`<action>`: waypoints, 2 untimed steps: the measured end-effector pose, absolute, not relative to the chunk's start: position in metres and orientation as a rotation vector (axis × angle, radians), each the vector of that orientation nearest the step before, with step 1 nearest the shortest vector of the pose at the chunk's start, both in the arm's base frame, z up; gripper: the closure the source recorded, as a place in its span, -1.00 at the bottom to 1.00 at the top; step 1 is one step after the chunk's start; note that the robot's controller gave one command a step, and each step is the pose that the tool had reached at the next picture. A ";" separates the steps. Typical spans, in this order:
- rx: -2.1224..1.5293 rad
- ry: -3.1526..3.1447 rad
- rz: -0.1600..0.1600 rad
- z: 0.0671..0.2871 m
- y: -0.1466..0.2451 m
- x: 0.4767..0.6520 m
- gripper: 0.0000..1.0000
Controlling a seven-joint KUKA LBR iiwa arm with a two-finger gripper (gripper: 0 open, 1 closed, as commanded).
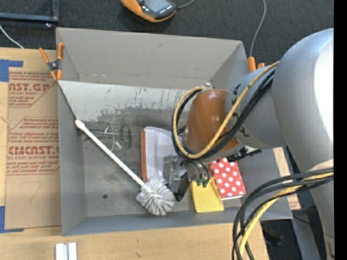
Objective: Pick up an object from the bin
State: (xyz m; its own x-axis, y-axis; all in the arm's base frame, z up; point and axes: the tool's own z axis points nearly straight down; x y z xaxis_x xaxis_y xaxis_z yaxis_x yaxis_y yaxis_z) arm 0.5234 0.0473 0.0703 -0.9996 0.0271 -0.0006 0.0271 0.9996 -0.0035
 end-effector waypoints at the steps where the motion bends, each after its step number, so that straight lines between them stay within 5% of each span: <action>1: 0.043 3.144 -0.006 0.076 0.047 0.522 1.00; 2: 0.044 3.145 -0.004 0.091 0.048 0.522 1.00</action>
Offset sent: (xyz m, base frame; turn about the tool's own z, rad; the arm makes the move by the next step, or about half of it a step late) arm 0.0001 -0.0001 0.0098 0.0000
